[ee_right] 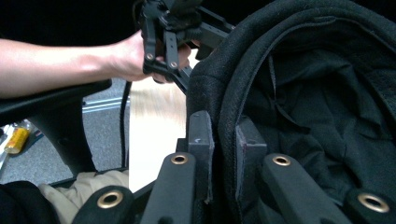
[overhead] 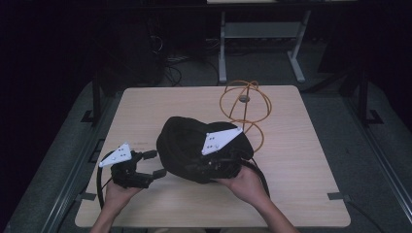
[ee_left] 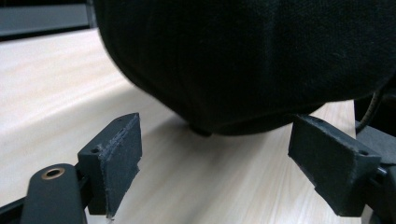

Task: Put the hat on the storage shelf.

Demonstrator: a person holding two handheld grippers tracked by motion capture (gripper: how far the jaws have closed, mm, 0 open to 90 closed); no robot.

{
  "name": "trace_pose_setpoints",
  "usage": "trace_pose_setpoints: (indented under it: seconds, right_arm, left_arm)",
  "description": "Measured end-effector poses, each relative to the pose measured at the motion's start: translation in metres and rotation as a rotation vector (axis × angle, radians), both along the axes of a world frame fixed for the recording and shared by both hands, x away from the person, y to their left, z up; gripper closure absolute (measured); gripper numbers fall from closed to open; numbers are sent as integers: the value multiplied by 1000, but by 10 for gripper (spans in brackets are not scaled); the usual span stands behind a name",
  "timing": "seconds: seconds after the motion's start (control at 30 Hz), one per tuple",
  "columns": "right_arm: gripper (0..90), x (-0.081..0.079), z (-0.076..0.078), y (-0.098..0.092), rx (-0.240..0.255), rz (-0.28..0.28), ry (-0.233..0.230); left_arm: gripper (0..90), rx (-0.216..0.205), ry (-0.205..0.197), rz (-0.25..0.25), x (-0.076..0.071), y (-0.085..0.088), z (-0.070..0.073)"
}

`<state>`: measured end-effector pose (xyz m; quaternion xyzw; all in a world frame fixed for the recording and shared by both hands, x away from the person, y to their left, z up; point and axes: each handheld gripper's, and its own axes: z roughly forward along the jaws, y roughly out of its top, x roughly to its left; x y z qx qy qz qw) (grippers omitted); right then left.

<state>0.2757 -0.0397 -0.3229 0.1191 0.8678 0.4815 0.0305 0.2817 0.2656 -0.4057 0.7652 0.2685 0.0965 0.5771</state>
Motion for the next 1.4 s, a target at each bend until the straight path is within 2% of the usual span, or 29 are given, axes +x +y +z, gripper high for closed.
trace_pose_setpoints:
  seconds: [0.03,0.07,0.13,0.3,0.37,0.4,0.5,0.53,0.63,0.77,0.87,1.07,1.13,1.17,1.33,1.37,1.4]
  right_arm:
    - [798,1,5,0,13,6,7]
    - [798,2,6,0,19,10,12]
    - [797,3,10,0,23,20,19]
    - [798,4,15,0,36,38,31]
    - [799,4,20,2,37,50,28]
    - [799,4,20,2,37,50,28]
    - [799,3,22,4,31,52,20]
    - [799,4,23,4,33,46,17]
    - [798,4,25,1,47,37,18]
    - [795,6,26,-5,71,23,25]
    - [789,8,28,-12,107,5,41]
    - [779,8,29,-17,145,-4,37]
    - [760,8,31,-22,173,-13,45]
    - [760,8,31,-22,173,-13,45]
    - [715,11,33,-33,220,-29,58]
    - [715,11,33,-33,220,-29,58]
    - [687,11,33,-37,235,-39,57]
  left_arm:
    - [168,-6,-17,-4,2,-2,3]
    - [168,-6,-17,-4,2,-2,3]
    - [168,-36,-20,-29,5,-8,6]
    - [175,-26,-41,-30,7,-19,10]
    - [253,-15,-47,-22,9,-22,10]
    - [253,-14,-57,-15,9,-24,9]
    - [457,-18,-85,-15,10,-25,11]
    - [578,-38,-89,-16,11,-25,12]
    - [718,-50,-108,-19,11,-25,15]
    - [813,-55,-116,-21,11,-24,20]
    - [838,-63,-126,-21,10,-21,27]
    - [846,-72,-153,-20,6,-18,44]
    - [847,-61,-171,-19,4,-18,54]
    - [849,-61,-171,-19,4,-18,54]
    - [851,9,-217,-27,4,-23,81]
    - [851,9,-217,-27,4,-23,81]
    - [851,22,-231,-26,4,-25,91]
